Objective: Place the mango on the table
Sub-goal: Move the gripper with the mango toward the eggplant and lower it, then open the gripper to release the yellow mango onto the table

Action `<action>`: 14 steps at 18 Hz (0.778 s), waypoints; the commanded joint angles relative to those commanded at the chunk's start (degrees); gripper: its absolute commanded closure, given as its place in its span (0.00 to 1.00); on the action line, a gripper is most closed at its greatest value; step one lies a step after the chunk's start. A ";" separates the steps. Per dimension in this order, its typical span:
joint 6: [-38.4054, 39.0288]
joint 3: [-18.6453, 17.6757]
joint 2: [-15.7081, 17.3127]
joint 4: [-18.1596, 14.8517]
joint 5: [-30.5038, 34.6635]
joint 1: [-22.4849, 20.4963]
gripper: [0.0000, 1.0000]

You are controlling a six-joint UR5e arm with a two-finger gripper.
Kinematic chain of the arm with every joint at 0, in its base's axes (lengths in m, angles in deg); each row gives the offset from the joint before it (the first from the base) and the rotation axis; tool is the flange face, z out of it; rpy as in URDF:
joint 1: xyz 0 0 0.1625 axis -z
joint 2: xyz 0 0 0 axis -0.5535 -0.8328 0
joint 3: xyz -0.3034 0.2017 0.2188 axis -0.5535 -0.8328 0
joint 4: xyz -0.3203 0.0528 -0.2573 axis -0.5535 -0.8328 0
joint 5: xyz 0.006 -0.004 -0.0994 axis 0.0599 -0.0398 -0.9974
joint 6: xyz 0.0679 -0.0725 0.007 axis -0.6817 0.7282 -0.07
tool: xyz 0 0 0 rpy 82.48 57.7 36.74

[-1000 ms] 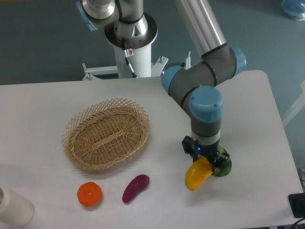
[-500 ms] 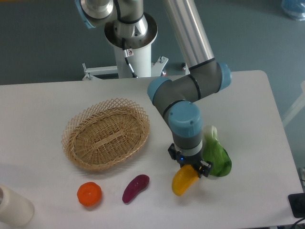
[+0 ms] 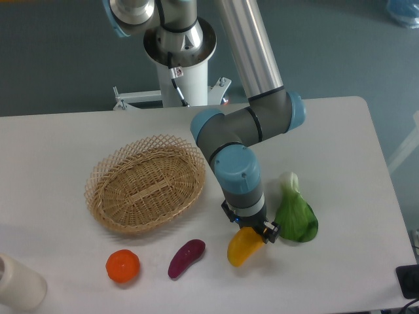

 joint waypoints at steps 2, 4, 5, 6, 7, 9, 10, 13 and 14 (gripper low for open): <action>0.00 0.00 0.35 -0.17 -0.35 0.00 0.00; 0.09 0.09 0.35 -0.18 -0.35 0.00 0.00; -0.09 0.35 0.35 -0.26 -0.44 0.00 0.00; -0.17 0.53 0.53 -0.35 -0.53 0.00 0.00; -0.61 0.53 0.97 -0.61 -0.62 -0.17 0.00; -1.84 0.88 1.67 -0.97 -2.19 -0.70 0.00; -1.93 0.88 1.85 -0.97 -3.33 -1.14 0.00; -1.93 0.53 3.08 -1.05 -4.49 -2.55 0.00; -1.93 0.88 3.17 -0.88 -4.31 -2.64 0.00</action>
